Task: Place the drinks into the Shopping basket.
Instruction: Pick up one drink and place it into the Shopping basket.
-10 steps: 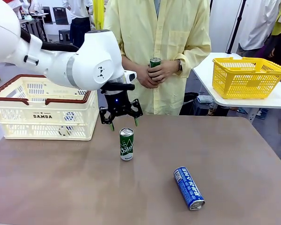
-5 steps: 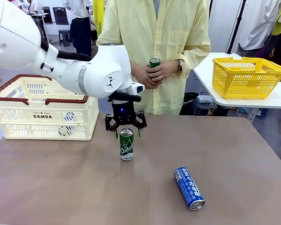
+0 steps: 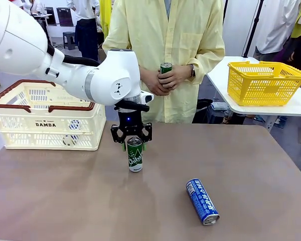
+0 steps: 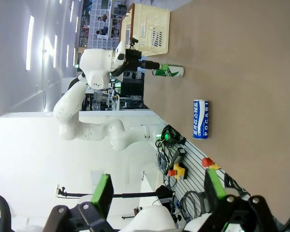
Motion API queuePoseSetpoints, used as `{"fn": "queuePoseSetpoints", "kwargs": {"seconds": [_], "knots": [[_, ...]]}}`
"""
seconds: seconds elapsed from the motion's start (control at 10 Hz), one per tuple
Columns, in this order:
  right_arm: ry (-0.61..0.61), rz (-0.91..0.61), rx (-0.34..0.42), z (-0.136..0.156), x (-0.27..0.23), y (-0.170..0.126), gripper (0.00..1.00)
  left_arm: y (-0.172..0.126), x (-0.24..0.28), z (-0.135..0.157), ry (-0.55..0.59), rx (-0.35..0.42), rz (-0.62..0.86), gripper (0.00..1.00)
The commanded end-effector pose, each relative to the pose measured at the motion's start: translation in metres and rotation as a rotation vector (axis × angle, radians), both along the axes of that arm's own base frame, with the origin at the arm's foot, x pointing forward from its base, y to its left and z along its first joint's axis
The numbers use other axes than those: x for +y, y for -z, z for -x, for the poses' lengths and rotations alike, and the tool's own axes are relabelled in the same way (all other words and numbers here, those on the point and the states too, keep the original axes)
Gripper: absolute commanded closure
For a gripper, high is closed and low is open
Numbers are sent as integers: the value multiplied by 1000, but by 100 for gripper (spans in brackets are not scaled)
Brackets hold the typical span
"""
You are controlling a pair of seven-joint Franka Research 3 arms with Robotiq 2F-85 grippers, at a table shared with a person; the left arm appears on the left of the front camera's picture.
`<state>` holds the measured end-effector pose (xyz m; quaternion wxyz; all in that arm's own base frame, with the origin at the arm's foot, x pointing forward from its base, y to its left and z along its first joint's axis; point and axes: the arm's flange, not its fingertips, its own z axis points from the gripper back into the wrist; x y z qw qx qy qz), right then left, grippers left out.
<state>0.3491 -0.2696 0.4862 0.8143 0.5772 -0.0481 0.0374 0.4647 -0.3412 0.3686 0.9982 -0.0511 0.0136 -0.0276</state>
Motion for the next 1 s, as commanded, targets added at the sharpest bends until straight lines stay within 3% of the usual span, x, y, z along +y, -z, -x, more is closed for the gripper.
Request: {"fn": "queuePoseSetpoints", "kwargs": {"seconds": [0.0,0.7,0.9], "knots": [[-8,14,15,3,1,-2,0,0,-4,-1,0,-2,-36,100],[-8,14,15,3,1,-2,0,-3,-3,2,-4,28,-12,100],[-8,14,15,3,1,-2,0,-49,19,0,-37,83,-3,100]]}}
